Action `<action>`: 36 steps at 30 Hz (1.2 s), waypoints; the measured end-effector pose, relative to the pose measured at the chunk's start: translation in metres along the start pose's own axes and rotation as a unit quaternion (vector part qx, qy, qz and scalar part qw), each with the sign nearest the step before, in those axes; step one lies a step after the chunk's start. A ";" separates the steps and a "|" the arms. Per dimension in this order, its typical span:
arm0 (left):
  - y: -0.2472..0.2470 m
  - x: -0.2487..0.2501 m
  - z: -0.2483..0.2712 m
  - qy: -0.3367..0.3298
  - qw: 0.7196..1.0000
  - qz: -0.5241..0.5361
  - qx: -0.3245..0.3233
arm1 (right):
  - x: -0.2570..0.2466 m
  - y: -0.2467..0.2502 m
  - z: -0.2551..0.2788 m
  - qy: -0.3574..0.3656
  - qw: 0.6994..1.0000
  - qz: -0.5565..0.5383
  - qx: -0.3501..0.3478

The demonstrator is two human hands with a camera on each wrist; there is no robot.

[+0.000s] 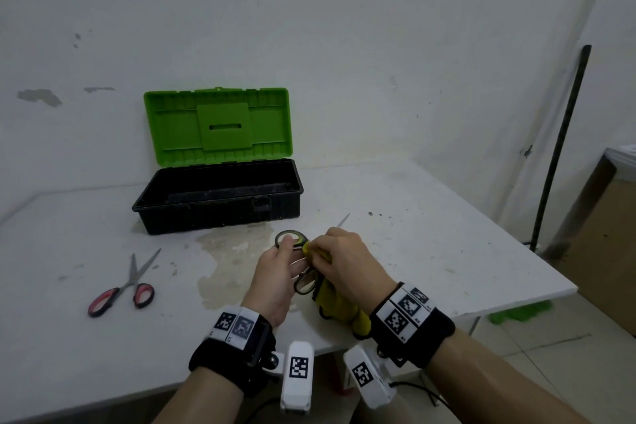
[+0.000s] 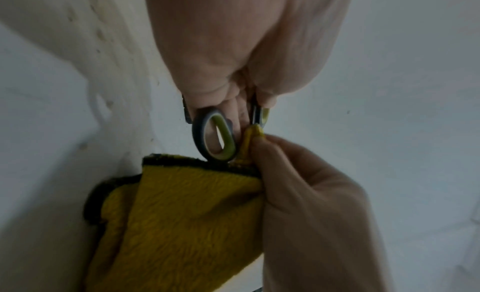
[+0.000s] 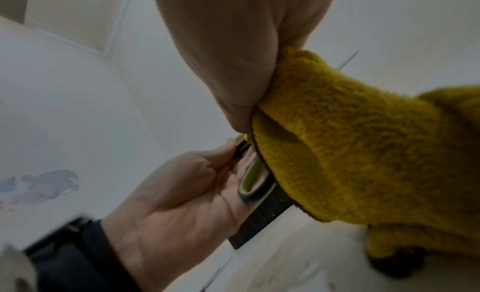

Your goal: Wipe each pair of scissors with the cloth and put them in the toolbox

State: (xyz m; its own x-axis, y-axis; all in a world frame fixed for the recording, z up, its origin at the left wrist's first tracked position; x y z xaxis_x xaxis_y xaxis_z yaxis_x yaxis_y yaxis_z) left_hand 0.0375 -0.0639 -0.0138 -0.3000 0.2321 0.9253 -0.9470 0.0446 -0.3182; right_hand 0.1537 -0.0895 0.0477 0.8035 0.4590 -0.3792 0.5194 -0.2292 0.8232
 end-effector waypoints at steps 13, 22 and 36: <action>0.005 0.002 -0.003 0.020 0.999 0.025 0.007 | 0.017 0.009 -0.002 0.039 0.998 0.033 -0.046; 0.005 0.004 -0.002 0.037 0.999 0.023 0.007 | 0.006 0.006 0.002 0.098 0.990 0.047 -0.091; 0.006 0.004 -0.003 0.040 0.999 0.014 -0.002 | 0.010 0.012 0.000 0.099 0.992 0.045 -0.066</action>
State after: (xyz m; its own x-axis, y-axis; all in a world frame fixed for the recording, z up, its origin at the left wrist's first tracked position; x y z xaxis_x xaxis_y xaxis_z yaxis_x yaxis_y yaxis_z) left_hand 0.0313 -0.0596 -0.0122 -0.3170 0.3097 0.8964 -0.9376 0.0397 -0.3453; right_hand 0.1682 -0.0875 0.0534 0.7652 0.6041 -0.2226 0.3952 -0.1677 0.9032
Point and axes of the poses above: each hand's wrist, its own z-axis away from the middle knuckle, its own y-axis out of the back of the hand, x = y × z, the point moved 6 cm from there along -z, towards the middle knuckle, and after that the axes turned 4 degrees about y, right-handed, at the moved point
